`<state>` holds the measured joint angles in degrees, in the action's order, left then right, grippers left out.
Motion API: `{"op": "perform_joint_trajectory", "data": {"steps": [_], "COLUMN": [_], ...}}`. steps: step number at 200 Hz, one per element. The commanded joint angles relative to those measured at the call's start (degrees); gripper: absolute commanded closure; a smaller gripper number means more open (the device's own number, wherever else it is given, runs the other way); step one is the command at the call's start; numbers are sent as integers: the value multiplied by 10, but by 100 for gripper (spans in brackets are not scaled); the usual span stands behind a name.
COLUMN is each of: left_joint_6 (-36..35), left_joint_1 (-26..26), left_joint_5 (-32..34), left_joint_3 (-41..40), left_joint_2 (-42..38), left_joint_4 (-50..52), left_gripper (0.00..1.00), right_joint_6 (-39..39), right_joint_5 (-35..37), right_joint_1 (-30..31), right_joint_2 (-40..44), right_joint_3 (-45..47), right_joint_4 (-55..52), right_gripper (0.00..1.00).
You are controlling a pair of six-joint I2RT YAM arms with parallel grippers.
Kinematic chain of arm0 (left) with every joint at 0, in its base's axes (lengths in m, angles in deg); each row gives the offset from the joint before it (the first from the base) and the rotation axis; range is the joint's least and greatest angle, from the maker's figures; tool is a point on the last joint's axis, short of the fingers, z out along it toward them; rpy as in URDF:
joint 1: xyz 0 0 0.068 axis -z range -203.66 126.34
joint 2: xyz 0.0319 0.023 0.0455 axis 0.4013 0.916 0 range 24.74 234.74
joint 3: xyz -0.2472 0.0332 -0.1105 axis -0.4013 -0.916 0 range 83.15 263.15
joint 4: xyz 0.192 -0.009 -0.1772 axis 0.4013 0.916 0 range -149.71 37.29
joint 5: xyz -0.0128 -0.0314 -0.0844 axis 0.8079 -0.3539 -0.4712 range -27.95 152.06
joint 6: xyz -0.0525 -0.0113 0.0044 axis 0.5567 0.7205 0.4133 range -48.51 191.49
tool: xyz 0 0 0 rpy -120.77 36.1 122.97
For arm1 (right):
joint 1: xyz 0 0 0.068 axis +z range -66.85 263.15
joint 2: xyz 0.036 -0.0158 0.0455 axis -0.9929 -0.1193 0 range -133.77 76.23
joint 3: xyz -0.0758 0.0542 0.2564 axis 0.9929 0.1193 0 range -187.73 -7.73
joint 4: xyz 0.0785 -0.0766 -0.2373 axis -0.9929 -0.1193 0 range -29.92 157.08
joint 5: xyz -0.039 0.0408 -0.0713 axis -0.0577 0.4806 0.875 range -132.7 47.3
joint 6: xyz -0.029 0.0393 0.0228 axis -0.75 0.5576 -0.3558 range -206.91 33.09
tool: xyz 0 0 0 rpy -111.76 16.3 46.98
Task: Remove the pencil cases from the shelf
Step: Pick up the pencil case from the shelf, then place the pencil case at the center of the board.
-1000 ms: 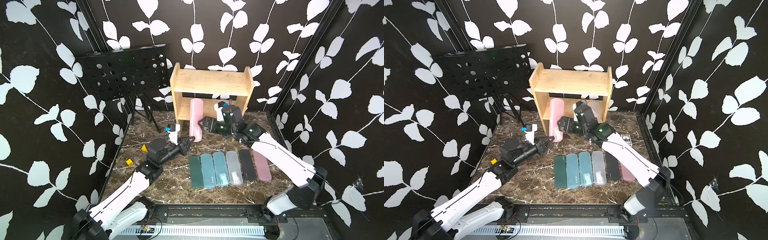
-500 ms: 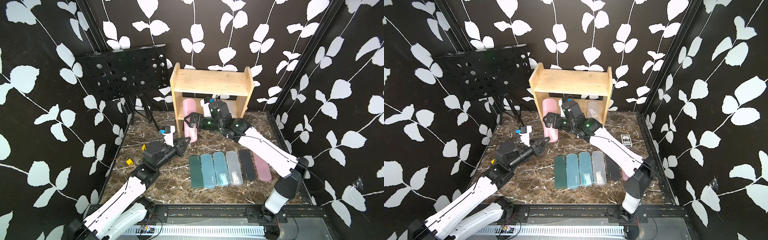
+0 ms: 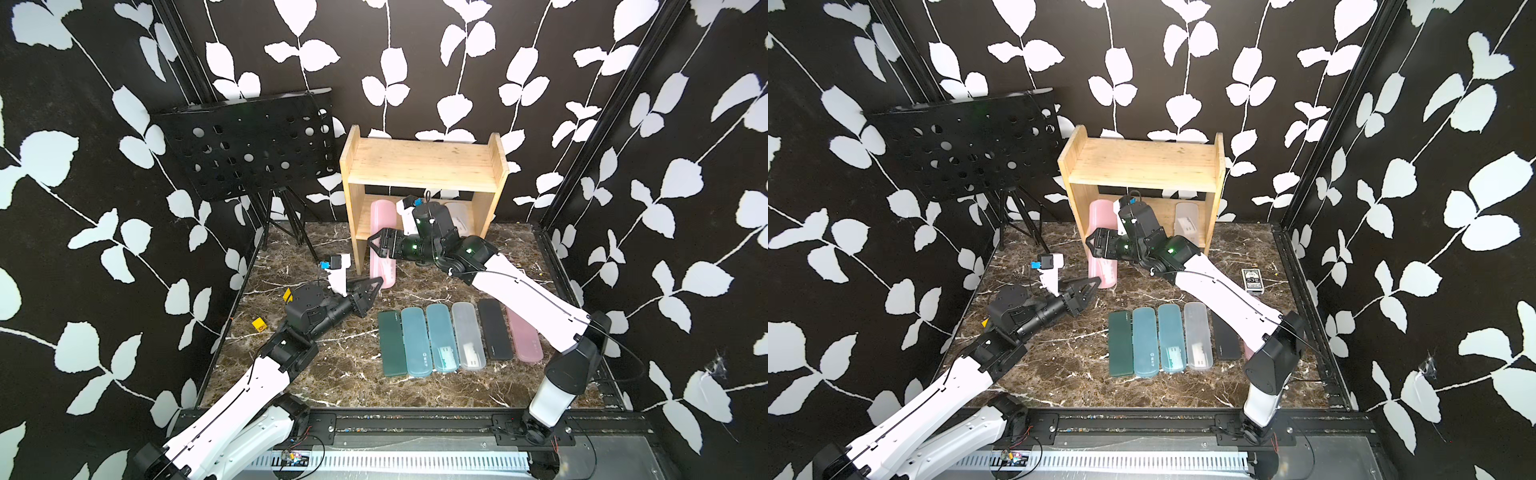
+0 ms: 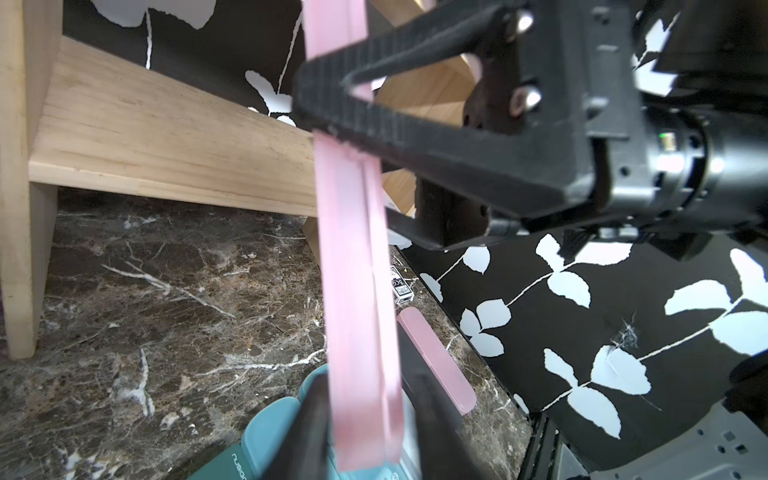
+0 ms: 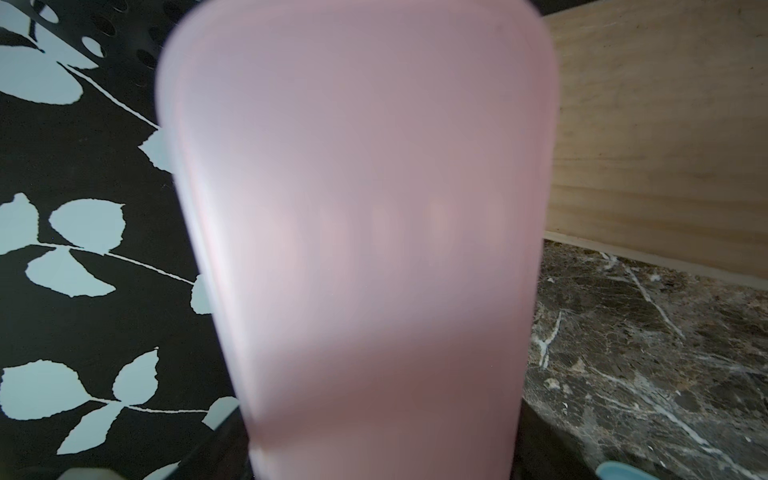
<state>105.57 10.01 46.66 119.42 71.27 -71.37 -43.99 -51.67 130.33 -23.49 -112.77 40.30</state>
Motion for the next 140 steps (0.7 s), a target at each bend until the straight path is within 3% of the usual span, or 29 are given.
{"op": "perform_joint_trajectory", "data": {"steps": [1,11,44,63,83,103,140], "left_joint_6": [-24,-46,-129,-183,-190,-190,-186], "left_joint_1": [2,2,2,2,2,2,2], "left_joint_5": [30,68,299,370,452,490,487], "left_joint_3": [3,12,63,73,95,114,121], "left_joint_2": [-28,-44,-116,-160,-181,-184,-176], "left_joint_4": [36,83,300,351,405,444,470], "left_gripper": [2,1,1,1,1,1,1], "right_joint_6": [-13,-16,-1,16,51,78,110], "right_joint_5": [15,21,41,50,47,45,76], "right_joint_1": [6,5,12,38,71,107,149], "right_joint_2": [13,17,43,40,11,-34,-123], "right_joint_3": [-32,-28,46,91,115,106,34], "right_joint_4": [-25,-45,-81,-74,-53,-38,-71], "right_gripper": [28,28,27,28,28,28,27]}}
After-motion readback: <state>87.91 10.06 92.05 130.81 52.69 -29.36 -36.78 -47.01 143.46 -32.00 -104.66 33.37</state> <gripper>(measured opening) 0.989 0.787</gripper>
